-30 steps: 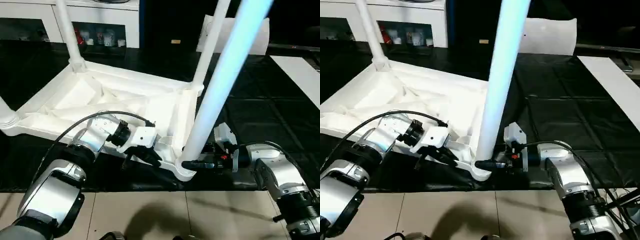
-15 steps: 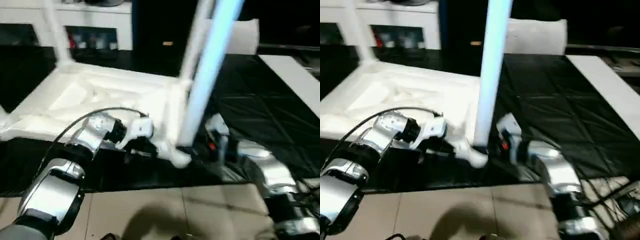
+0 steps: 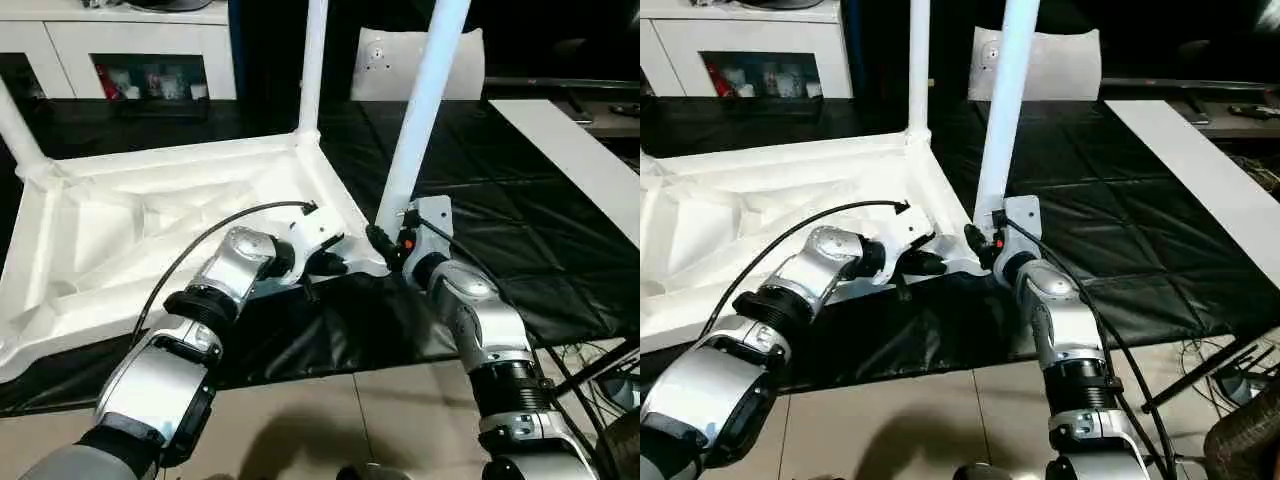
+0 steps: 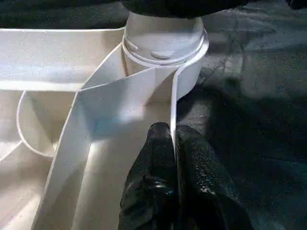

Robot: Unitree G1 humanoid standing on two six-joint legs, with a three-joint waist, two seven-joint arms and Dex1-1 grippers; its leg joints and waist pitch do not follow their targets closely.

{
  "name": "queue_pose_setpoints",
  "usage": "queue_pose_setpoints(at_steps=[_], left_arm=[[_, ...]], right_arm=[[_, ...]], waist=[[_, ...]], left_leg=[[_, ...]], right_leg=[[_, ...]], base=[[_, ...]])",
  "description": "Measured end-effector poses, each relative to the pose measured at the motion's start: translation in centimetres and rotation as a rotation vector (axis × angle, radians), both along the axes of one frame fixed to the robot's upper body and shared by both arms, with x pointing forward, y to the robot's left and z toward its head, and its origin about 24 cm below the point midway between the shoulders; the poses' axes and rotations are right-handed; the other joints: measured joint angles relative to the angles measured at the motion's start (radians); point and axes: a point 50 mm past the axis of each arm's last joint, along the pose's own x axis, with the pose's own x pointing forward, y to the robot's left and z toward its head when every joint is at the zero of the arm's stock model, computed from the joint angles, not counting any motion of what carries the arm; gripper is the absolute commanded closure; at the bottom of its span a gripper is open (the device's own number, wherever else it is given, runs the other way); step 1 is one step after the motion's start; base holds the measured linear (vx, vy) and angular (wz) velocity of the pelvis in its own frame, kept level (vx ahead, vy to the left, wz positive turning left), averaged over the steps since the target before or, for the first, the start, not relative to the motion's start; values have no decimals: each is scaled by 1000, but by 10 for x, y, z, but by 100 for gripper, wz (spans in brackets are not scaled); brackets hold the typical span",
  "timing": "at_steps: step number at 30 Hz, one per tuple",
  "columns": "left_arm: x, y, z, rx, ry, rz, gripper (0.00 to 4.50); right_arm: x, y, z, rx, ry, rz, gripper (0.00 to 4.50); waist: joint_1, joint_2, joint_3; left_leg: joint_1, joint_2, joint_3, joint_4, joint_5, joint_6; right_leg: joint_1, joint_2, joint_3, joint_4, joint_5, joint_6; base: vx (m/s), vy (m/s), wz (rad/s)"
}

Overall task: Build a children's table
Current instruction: Rotate leg to tighten

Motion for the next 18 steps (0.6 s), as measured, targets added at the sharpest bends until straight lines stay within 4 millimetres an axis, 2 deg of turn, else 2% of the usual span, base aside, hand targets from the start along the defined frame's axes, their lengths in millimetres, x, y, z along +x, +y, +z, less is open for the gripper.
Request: queue_pose_setpoints(at_steps=[1,3,6,7,9,11,13,16,18], left_arm=[[0,0,0,1,-3,-2,450],[0,-1,1,2,-7,-7,450],[-1,-1,2,10,-22,-26,450],[-1,0,2,10,-28,-34,450],[-3,2,2,8,-37,-55,450],[-5,4,2,6,-53,-100,450],[-7,8,3,8,-64,-141,450],[-10,15,3,11,-66,-205,450],[-12,22,4,22,-59,-256,450]], right_arm=[[0,0,1,2,-2,-1,220],[-1,-1,1,6,-6,-5,179],[-3,-1,1,22,-19,9,164],[-4,-1,1,29,-25,16,135],[-6,-5,1,36,-33,42,123],[-12,-12,0,39,-50,115,116],[-14,-17,1,27,-55,192,82],[-22,-26,1,19,-58,309,69],[-26,-35,4,-7,-55,416,37]], waist=[[1,0,0],[2,2,1],[3,2,1],[2,3,1],[2,3,1],[4,3,1],[2,3,1],[6,2,2],[12,2,2]], left_leg=[[0,0,0,-2,0,0],[0,0,0,-3,0,0],[0,0,0,-4,0,0],[0,0,0,-5,0,0],[-1,0,0,-5,0,0],[-1,0,0,-6,-1,1],[-2,1,1,-8,-1,1],[-2,1,1,-10,0,1],[-2,1,2,-10,0,1]], right_leg=[[0,0,0,0,2,-3],[0,0,-1,0,2,-3],[-1,0,-1,-1,2,-3],[-1,0,-1,-1,2,-3],[-2,0,-1,-2,2,-4],[-3,1,-1,-3,2,-3],[-3,1,-1,-4,2,-3],[-4,1,-1,-4,1,-4],[-4,2,-1,-3,1,-4]], base=[[0,0,0],[0,0,0],[0,0,0],[0,0,0],[0,0,0],[0,0,0],[0,0,0],[0,0,0],[0,0,0]])
